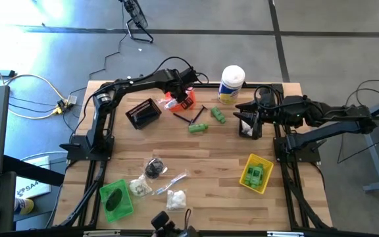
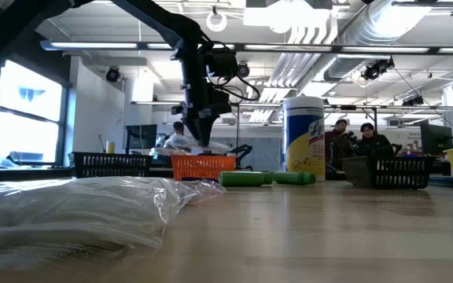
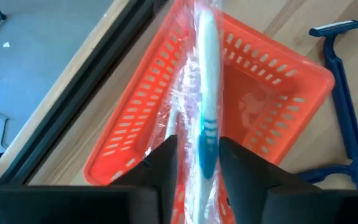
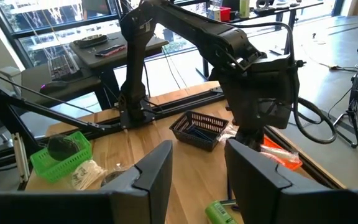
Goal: Pick & Place Travel size toiletries
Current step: Put the blue toothbrush into the orange bin, then put the black hairbrush into the green bin
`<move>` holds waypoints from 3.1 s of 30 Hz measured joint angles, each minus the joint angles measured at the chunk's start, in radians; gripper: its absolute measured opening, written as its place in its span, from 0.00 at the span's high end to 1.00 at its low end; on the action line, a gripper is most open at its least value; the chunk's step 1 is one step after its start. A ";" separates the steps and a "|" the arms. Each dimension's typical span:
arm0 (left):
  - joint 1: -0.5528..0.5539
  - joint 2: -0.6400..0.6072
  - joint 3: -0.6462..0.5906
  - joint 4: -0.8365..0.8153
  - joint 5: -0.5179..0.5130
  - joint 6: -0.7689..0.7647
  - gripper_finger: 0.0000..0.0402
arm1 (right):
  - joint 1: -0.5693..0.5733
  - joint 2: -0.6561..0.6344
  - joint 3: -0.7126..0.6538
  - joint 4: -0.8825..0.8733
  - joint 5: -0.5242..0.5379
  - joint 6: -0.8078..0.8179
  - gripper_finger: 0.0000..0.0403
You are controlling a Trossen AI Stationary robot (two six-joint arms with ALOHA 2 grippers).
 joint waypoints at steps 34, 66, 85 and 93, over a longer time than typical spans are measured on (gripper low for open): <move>-0.220 -0.117 0.001 0.055 0.094 -0.054 0.95 | 0.000 0.000 0.000 -0.015 -0.008 -0.012 0.65; -0.683 -0.196 -0.342 0.646 0.070 -0.183 0.99 | 0.000 0.000 0.000 -0.073 -0.083 -0.006 0.65; -0.705 -0.778 -0.879 0.776 0.120 -0.162 0.99 | 0.000 0.037 0.000 -0.065 -0.081 0.026 0.65; -0.718 -0.906 -0.924 0.704 0.144 -0.133 0.99 | 0.000 0.088 0.000 -0.067 -0.081 0.026 0.65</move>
